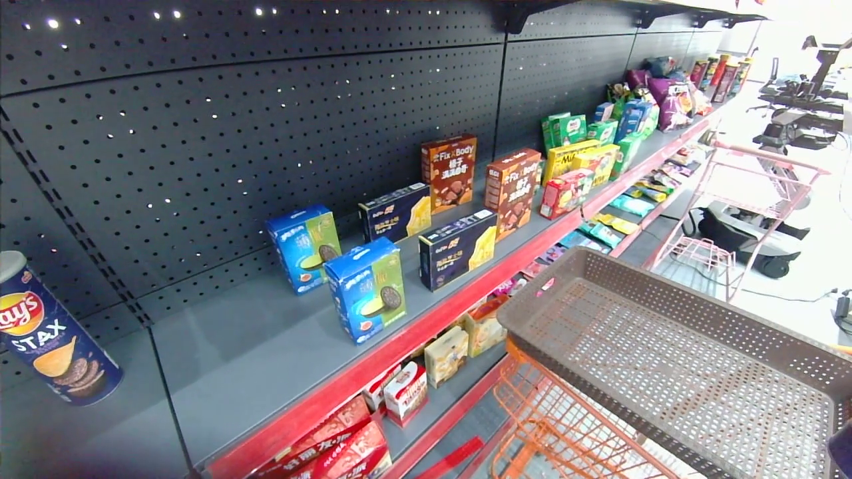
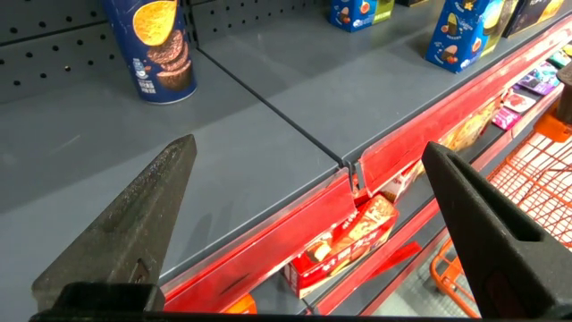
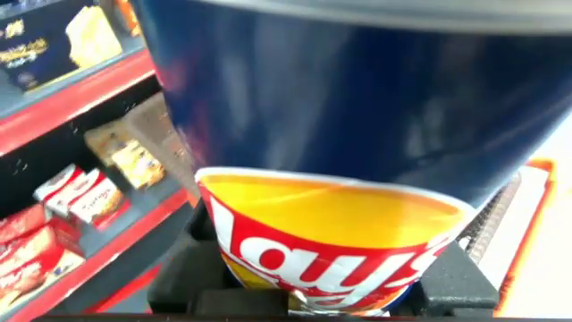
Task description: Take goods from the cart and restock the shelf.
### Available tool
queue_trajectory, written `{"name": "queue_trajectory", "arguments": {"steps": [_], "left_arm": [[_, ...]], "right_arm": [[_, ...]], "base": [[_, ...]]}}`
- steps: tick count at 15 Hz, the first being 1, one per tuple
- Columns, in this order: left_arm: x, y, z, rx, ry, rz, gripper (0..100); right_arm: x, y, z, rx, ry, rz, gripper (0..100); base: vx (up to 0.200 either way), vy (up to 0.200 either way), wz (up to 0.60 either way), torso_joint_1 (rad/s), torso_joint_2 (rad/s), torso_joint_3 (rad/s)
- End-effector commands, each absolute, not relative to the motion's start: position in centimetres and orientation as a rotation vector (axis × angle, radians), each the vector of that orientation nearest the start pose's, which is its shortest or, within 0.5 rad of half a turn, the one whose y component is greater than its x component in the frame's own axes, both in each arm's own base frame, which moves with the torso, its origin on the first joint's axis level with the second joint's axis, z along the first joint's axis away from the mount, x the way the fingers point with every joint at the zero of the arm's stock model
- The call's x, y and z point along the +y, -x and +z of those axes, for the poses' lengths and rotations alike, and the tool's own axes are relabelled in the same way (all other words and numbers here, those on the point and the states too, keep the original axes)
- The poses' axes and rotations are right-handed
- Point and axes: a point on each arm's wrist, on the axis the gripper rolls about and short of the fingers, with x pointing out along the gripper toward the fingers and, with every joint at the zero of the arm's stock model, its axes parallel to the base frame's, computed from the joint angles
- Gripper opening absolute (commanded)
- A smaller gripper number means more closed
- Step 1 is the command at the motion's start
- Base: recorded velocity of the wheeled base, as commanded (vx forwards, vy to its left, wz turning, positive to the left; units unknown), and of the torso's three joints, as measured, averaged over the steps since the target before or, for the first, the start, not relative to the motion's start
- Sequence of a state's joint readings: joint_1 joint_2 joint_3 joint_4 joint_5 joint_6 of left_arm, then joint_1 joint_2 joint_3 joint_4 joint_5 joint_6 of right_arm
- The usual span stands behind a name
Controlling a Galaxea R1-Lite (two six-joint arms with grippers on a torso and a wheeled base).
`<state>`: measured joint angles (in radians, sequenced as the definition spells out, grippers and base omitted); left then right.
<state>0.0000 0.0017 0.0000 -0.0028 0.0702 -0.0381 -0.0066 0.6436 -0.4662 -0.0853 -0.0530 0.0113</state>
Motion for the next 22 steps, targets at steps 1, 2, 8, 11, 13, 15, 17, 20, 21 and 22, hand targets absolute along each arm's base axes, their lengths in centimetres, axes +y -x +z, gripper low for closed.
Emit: {"name": "queue_trajectory", "arguments": {"steps": [1, 2, 8, 11, 13, 15, 17, 20, 21, 22], "left_arm": [[0.16, 2.26, 7.59, -0.001, 0.038, 0.071, 100], [0.16, 2.26, 7.59, -0.001, 0.038, 0.071, 100], [0.16, 2.26, 7.59, -0.001, 0.038, 0.071, 100], [0.16, 2.26, 7.59, -0.001, 0.038, 0.071, 100], [0.16, 2.27, 7.58, -0.003, 0.038, 0.071, 100], [0.16, 2.27, 7.58, -0.003, 0.038, 0.071, 100], [0.16, 2.27, 7.58, -0.003, 0.038, 0.071, 100], [0.16, 2.27, 7.58, -0.003, 0.038, 0.071, 100], [0.16, 2.27, 7.58, -0.003, 0.038, 0.071, 100], [0.16, 2.26, 7.59, -0.001, 0.038, 0.071, 100]], "right_arm": [[-0.15, -4.49, 21.49, 0.078, -0.002, -0.026, 0], [-0.1, -4.41, 21.31, 0.081, 0.01, 0.001, 0], [-0.27, -4.37, 20.87, 0.092, 0.02, -0.04, 0], [-0.25, -4.42, 20.94, 0.092, 0.02, -0.034, 0], [-0.2, -4.52, 20.94, 0.095, 0.021, -0.019, 0], [-0.16, -4.53, 20.85, 0.098, 0.019, -0.01, 0], [0.06, -4.55, 21.03, 0.092, 0.022, 0.036, 0], [0.3, -4.6, 21.41, 0.077, 0.052, 0.089, 0], [0.31, -4.63, 21.4, 0.079, 0.058, 0.093, 0], [0.33, -4.64, 21.36, 0.08, 0.06, 0.098, 0]], "base": [[0.0, 0.0, 0.0, 0.0, 0.0, 0.0], [0.0, 0.0, 0.0, 0.0, 0.0, 0.0], [0.0, 0.0, 0.0, 0.0, 0.0, 0.0], [0.0, 0.0, 0.0, 0.0, 0.0, 0.0], [0.0, 0.0, 0.0, 0.0, 0.0, 0.0], [0.0, 0.0, 0.0, 0.0, 0.0, 0.0], [0.0, 0.0, 0.0, 0.0, 0.0, 0.0], [0.0, 0.0, 0.2, 0.001, 0.0, -0.001], [0.0, 0.0, 0.6, 0.007, 0.0, 0.007], [0.0, 0.0, 0.6, 0.002, 0.0, 0.002]]}}
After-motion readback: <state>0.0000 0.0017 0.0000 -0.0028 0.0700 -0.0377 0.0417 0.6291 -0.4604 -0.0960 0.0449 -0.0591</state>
